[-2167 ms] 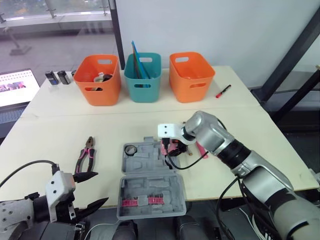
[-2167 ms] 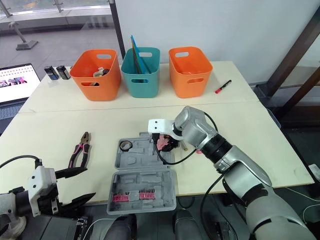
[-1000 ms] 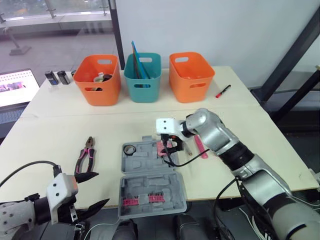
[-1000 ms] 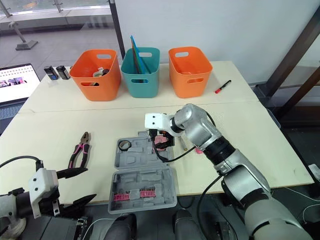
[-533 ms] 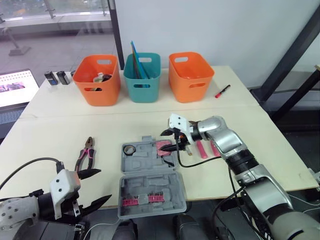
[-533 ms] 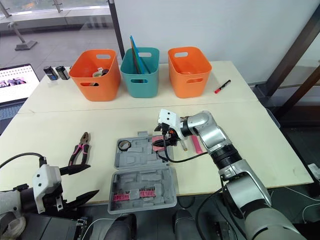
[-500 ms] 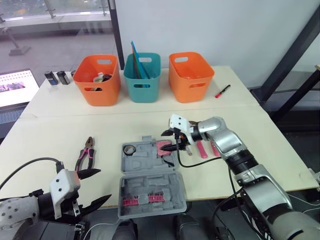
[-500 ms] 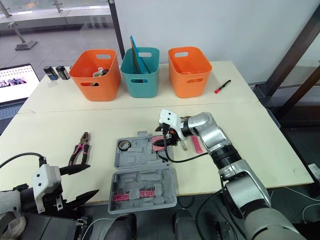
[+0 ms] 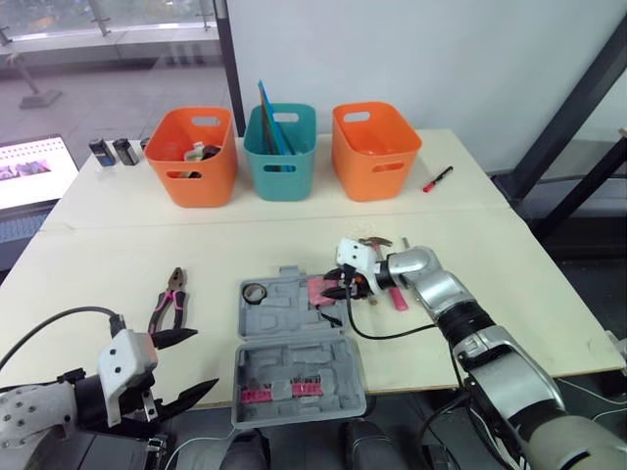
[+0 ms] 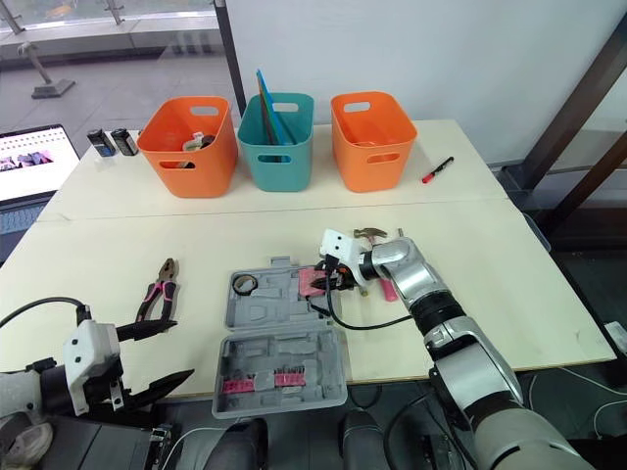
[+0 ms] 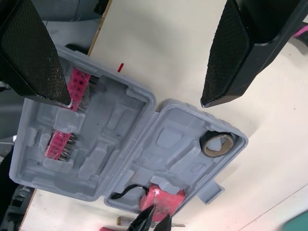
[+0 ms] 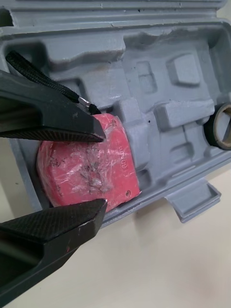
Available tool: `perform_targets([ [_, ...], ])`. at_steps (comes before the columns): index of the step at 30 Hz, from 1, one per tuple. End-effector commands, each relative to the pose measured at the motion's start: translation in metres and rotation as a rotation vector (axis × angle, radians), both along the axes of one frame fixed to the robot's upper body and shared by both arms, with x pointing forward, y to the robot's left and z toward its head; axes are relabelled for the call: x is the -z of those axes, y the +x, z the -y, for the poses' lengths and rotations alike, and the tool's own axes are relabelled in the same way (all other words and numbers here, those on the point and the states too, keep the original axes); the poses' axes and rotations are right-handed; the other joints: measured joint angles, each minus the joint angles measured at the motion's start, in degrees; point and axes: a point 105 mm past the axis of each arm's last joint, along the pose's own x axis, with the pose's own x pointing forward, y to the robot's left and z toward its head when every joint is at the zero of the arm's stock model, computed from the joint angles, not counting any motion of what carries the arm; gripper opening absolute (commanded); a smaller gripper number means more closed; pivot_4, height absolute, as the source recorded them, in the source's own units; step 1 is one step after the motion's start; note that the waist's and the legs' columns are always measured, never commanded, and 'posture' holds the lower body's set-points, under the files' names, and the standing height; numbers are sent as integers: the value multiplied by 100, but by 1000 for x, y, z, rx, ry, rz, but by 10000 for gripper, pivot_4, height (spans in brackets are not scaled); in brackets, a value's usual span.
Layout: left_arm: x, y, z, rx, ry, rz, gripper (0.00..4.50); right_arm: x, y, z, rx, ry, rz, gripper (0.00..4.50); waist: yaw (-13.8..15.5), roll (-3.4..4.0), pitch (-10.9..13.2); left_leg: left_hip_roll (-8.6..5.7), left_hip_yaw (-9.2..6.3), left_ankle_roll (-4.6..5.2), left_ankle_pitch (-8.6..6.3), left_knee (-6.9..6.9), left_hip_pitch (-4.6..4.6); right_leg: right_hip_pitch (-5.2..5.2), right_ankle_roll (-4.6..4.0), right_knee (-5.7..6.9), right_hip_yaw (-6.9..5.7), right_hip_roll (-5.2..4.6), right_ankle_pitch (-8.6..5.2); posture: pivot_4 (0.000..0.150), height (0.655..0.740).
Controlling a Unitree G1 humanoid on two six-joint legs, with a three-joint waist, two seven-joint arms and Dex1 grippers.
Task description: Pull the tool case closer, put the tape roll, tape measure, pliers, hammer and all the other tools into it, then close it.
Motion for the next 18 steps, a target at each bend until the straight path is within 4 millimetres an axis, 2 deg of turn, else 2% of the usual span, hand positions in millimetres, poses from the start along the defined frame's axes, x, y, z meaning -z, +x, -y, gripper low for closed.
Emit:
perform_targets([
  [1,-2,0,-2,-2,6,7,45000,37,-7,13,30,-72,-61,19629,4,-2,-3,0,0,0,0,-1,10,11,0,-3,0,-1,0,1500,7364],
  [5,-2,2,-4,-17,-5,-4,45000,40,-7,11,47,-2,-79,19629,-9,-10,-11,0,3,0,-1,-5,39,38,-1,-5,4,-2,-1,1500,7364],
  [8,-2,3,-5,-24,-11,-8,45000,33,-11,6,4,64,-73,19629,-8,-9,-12,0,3,0,-1,-6,43,42,-1,-5,3,-1,-1,1500,7364],
  [11,-6,7,-10,-74,-62,-10,45000,3,-10,-1,-29,217,-33,19629,-1,-7,-10,0,2,0,-1,-8,42,41,1,-5,3,-1,-2,1500,7364],
  [13,-8,10,-17,-130,-107,-8,45000,-18,-8,2,-25,283,22,19629,-3,-2,-6,0,2,0,0,-10,38,37,1,-5,4,-1,-2,1500,7364],
  [16,-13,14,-37,-254,-194,25,45000,-44,-3,20,54,385,58,19629,-5,5,-1,0,3,0,0,-9,36,32,1,-1,6,-1,-2,1500,7364],
  [18,-9,11,-52,-325,-196,36,45000,-53,-3,37,112,413,104,25040,2,2,-3,0,2,0,0,-9,35,31,1,0,5,0,-2,1500,7364],
])
